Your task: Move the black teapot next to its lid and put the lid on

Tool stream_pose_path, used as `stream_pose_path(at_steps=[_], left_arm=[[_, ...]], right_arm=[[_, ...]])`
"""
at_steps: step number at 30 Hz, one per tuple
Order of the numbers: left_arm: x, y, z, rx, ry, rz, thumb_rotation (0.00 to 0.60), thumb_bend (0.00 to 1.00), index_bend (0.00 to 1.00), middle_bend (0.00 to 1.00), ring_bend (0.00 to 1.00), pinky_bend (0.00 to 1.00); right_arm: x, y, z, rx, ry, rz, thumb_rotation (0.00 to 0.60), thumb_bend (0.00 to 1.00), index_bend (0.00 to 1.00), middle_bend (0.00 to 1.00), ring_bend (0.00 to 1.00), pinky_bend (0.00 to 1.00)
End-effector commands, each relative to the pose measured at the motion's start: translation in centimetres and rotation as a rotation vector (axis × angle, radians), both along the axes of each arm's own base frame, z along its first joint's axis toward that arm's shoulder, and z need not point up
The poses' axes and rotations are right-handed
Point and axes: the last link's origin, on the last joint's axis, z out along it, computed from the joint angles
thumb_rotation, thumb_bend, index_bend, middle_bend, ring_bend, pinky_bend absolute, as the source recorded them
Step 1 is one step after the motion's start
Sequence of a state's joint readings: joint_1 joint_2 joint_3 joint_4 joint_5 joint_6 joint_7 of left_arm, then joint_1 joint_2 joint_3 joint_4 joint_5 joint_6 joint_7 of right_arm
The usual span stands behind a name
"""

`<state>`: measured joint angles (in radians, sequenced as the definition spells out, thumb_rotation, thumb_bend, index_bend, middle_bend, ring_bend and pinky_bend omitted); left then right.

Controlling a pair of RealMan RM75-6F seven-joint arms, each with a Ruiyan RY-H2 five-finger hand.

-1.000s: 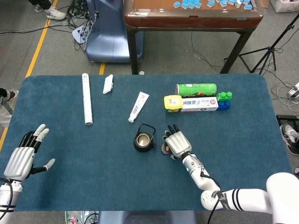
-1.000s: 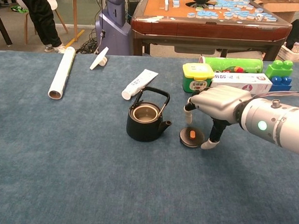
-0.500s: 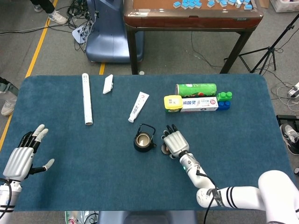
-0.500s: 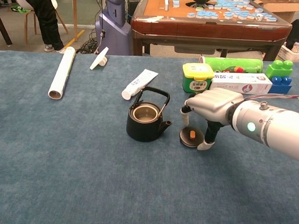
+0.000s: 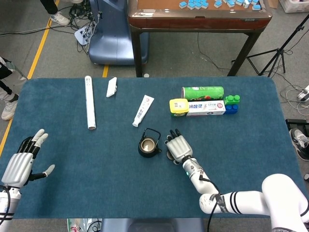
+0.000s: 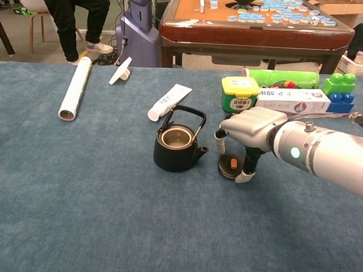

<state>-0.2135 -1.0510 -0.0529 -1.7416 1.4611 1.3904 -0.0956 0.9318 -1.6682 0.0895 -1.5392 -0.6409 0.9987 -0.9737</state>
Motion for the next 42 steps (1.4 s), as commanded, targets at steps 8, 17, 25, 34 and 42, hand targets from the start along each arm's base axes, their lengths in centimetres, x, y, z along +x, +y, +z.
stream_pose_path(at_steps=[8, 17, 25, 34, 42], left_arm=[[-0.1, -0.1, 0.0, 0.002, -0.004, 0.002, 0.57, 0.24, 0.0, 0.0, 0.0, 0.01], [-0.3, -0.2, 0.0, 0.001, -0.004, 0.007, 0.57, 0.24, 0.0, 0.0, 0.0, 0.01], [-0.2, -0.2, 0.0, 0.001, -0.002, 0.006, 0.57, 0.24, 0.0, 0.0, 0.0, 0.01], [0.1, -0.2, 0.0, -0.001, 0.001, -0.003, 0.571, 0.24, 0.0, 0.0, 0.0, 0.01], [0.6, -0.2, -0.2, -0.012, -0.001, -0.012, 0.569, 0.24, 0.0, 0.0, 0.0, 0.01]], right_arm=[[-0.2, -0.1, -0.2, -0.004, 0.016, -0.003, 0.6, 0.17, 0.39, 0.21, 0.0, 0.0], [-0.3, -0.1, -0.4, -0.006, 0.012, 0.0, 0.6, 0.22, 0.43, 0.23, 0.0, 0.0], [-0.3, 0.1, 0.4, -0.007, -0.03, 0.0, 0.6, 0.24, 0.49, 0.25, 0.02, 0.0], [0.8, 0.8, 3.7, -0.021, -0.115, 0.04, 0.6, 0.24, 0.5, 0.27, 0.03, 0.0], [3.9, 0.4, 5.9, -0.037, -0.189, 0.09, 0.6, 0.24, 0.5, 0.27, 0.04, 0.0]])
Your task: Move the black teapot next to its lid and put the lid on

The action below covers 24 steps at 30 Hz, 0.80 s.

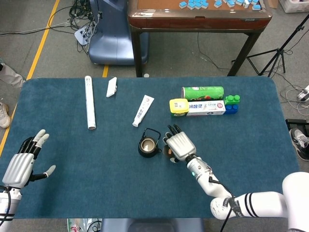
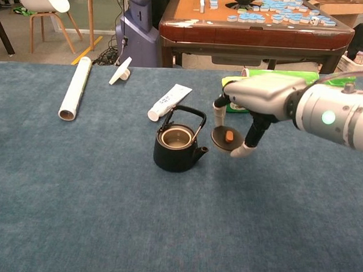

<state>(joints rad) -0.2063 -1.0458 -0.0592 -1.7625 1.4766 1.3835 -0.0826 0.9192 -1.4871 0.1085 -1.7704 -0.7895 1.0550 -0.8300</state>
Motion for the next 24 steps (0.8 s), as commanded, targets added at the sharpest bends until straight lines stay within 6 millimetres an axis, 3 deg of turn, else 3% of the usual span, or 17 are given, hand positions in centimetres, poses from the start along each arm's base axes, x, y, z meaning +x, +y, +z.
stream_pose_path(at_steps=[1, 12, 24], left_arm=[[0.1, -0.1, -0.1, -0.004, 0.0, -0.002, 0.57, 0.24, 0.0, 0.0, 0.0, 0.01], [0.3, -0.6, 0.2, -0.008, -0.012, -0.001, 0.571, 0.24, 0.0, 0.0, 0.0, 0.01], [-0.3, -0.9, 0.4, -0.013, -0.015, 0.018, 0.569, 0.24, 0.0, 0.0, 0.0, 0.01]], right_arm=[[1.5, -0.4, 0.5, -0.011, -0.019, 0.019, 0.6, 0.24, 0.5, 0.27, 0.04, 0.0], [5.2, -1.5, -1.1, -0.036, -0.006, 0.099, 0.6, 0.24, 0.51, 0.16, 0.01, 0.0], [5.8, -2.3, -3.9, -0.038, 0.088, 0.14, 0.6, 0.24, 0.51, 0.12, 0.0, 0.0]])
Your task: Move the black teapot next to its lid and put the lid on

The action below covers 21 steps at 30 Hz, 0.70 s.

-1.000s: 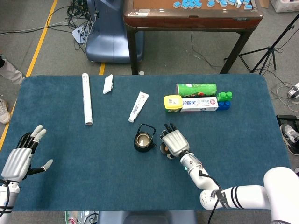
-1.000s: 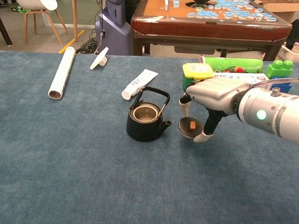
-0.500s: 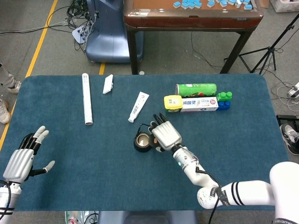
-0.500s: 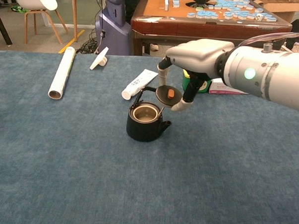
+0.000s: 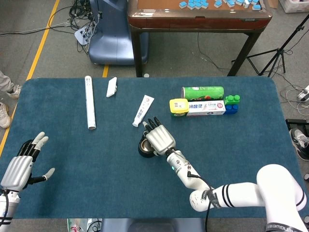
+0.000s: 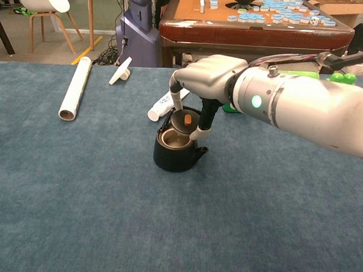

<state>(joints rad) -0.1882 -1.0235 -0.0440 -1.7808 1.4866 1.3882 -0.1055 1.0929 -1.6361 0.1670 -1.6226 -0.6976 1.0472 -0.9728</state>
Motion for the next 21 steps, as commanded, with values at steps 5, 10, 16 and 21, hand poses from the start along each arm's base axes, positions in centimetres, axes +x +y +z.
stream_pose_path(at_steps=[5, 10, 16, 21], left_arm=[[-0.2, 0.0, 0.1, -0.002, -0.002, 0.005, 0.571, 0.24, 0.0, 0.0, 0.0, 0.01], [-0.3, 0.0, 0.0, -0.008, -0.001, 0.009, 0.57, 0.24, 0.0, 0.0, 0.0, 0.01], [-0.2, 0.1, 0.0, -0.007, -0.002, 0.009, 0.568, 0.24, 0.0, 0.0, 0.0, 0.01], [-0.2, 0.1, 0.1, -0.005, -0.001, 0.009, 0.568, 0.24, 0.0, 0.0, 0.0, 0.01]], right_arm=[[0.1, -0.2, -1.0, -0.004, 0.023, 0.017, 0.6, 0.24, 0.51, 0.1, 0.0, 0.0], [0.2, -0.4, -1.4, -0.006, 0.031, 0.016, 0.6, 0.24, 0.51, 0.1, 0.0, 0.0], [0.4, -0.9, -1.9, -0.011, 0.039, 0.014, 0.6, 0.24, 0.51, 0.1, 0.0, 0.0], [0.7, -1.2, -2.4, -0.005, 0.039, 0.006, 0.6, 0.24, 0.51, 0.09, 0.0, 0.0]])
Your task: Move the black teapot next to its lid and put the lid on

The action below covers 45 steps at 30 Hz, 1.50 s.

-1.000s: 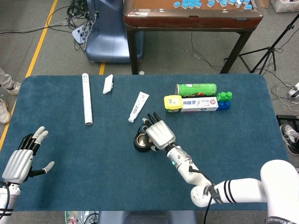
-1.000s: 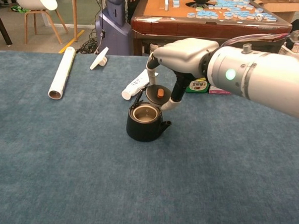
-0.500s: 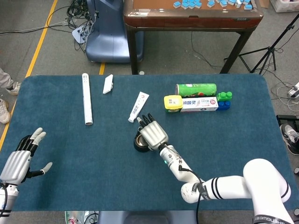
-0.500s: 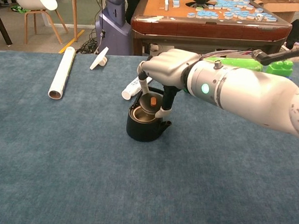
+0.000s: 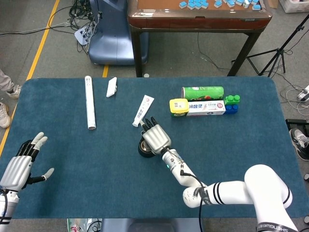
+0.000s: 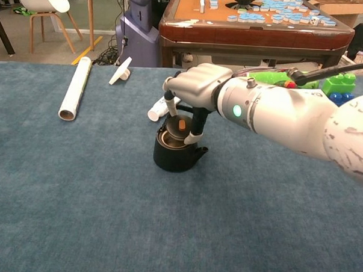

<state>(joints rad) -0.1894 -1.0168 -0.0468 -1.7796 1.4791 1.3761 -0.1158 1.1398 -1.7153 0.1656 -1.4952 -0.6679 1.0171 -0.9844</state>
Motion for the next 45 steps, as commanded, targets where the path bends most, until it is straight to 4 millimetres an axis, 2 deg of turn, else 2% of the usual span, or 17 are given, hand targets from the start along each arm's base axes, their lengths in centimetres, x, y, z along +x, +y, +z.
stream_pose_path(at_steps=[1, 7, 28, 38, 45], left_arm=[[0.0, 0.0, 0.0, 0.001, 0.002, -0.001, 0.567, 0.24, 0.0, 0.0, 0.0, 0.01], [0.0, 0.0, 0.1, 0.002, 0.001, 0.002, 0.569, 0.24, 0.0, 0.0, 0.0, 0.01], [-0.1, 0.0, 0.1, 0.004, 0.004, 0.002, 0.567, 0.24, 0.0, 0.0, 0.0, 0.01], [0.0, 0.0, 0.1, 0.002, 0.0, 0.0, 0.564, 0.24, 0.0, 0.0, 0.0, 0.01], [-0.1, -0.1, 0.2, 0.005, -0.002, 0.002, 0.563, 0.24, 0.0, 0.0, 0.0, 0.01]], right_arm=[[0.3, -0.1, -0.3, 0.004, 0.0, -0.003, 0.6, 0.24, 0.51, 0.09, 0.0, 0.0], [0.8, -0.4, -0.7, 0.014, 0.003, -0.015, 0.6, 0.24, 0.5, 0.08, 0.0, 0.0], [1.3, -0.5, -0.8, 0.043, 0.011, -0.043, 0.6, 0.24, 0.17, 0.04, 0.0, 0.0], [1.2, -0.3, -0.3, 0.056, 0.015, -0.043, 0.6, 0.24, 0.15, 0.04, 0.0, 0.0], [1.0, 0.3, 1.4, 0.079, -0.012, -0.038, 0.6, 0.24, 0.15, 0.04, 0.0, 0.0]])
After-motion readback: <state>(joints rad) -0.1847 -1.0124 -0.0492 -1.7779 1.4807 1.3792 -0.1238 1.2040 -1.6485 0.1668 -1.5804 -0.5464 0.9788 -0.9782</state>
